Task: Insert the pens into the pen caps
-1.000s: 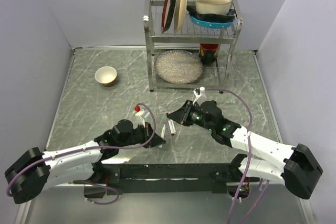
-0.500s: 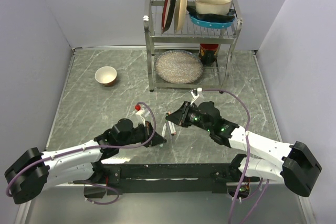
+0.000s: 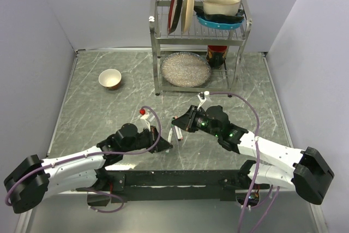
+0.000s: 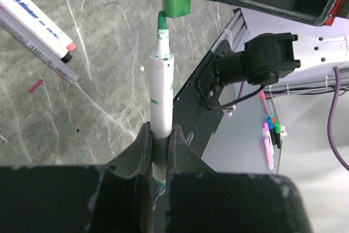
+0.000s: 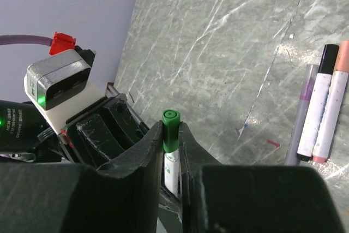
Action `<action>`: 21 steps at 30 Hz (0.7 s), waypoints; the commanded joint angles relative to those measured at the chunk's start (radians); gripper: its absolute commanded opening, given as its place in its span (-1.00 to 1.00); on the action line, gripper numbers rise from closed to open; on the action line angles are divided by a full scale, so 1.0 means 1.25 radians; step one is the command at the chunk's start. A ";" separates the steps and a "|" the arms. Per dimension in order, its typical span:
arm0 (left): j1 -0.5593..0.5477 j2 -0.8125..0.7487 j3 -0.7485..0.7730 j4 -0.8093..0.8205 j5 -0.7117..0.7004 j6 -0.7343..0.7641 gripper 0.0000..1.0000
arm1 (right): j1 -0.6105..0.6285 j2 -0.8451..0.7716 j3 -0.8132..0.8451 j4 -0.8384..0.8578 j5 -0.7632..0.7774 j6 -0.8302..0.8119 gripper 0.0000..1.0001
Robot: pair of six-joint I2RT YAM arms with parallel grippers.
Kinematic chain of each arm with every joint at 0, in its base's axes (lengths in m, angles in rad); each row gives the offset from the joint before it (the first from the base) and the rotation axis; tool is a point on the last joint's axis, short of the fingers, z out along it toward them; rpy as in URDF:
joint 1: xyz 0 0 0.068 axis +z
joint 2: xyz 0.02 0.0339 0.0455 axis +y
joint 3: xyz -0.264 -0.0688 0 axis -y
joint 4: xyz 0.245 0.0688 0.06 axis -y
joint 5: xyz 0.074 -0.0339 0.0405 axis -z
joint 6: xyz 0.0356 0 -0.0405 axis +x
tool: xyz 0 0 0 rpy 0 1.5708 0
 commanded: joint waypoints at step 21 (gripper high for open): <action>-0.003 -0.037 0.014 0.039 0.011 -0.009 -0.98 | 0.011 -0.013 0.039 -0.002 -0.007 -0.044 -1.00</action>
